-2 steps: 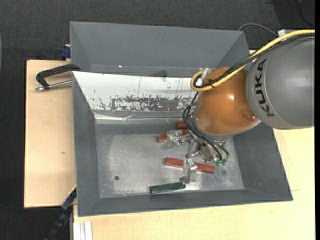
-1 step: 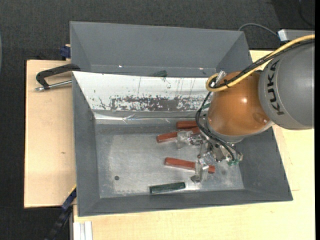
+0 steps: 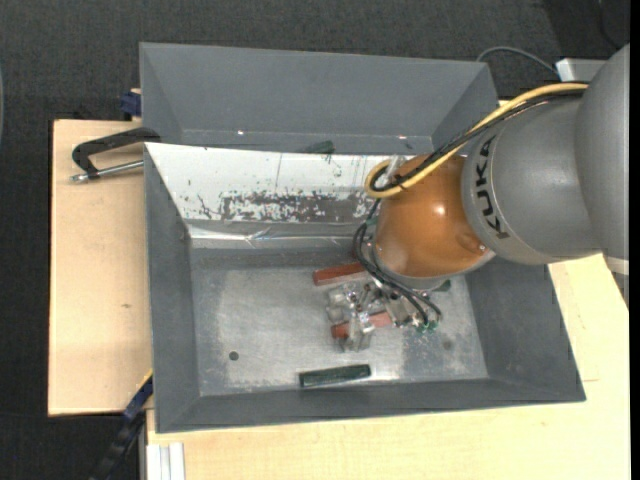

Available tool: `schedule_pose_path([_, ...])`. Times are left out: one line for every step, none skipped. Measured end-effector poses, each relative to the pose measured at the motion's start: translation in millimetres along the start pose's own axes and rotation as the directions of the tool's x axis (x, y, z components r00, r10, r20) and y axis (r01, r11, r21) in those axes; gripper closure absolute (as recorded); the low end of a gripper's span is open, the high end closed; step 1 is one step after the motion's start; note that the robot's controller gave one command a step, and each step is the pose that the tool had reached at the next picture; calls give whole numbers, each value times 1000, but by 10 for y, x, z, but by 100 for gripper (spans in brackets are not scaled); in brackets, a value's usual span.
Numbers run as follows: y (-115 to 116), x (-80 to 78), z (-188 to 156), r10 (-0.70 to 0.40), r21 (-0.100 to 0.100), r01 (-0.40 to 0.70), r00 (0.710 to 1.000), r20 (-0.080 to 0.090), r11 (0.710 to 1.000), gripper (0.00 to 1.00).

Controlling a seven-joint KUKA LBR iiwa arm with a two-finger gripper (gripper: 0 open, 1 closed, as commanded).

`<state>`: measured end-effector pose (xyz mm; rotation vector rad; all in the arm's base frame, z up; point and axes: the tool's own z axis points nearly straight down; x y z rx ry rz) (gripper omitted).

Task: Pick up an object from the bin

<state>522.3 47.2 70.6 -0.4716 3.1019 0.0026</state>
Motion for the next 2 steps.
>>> schedule_pose_path([-1, 0, 0, 0, 0, 0, 1000, 0, 1000, 100])
schedule_pose_path([-51, -214, -1397, 1, 1, -1, 1000, 2, 1000, 100])
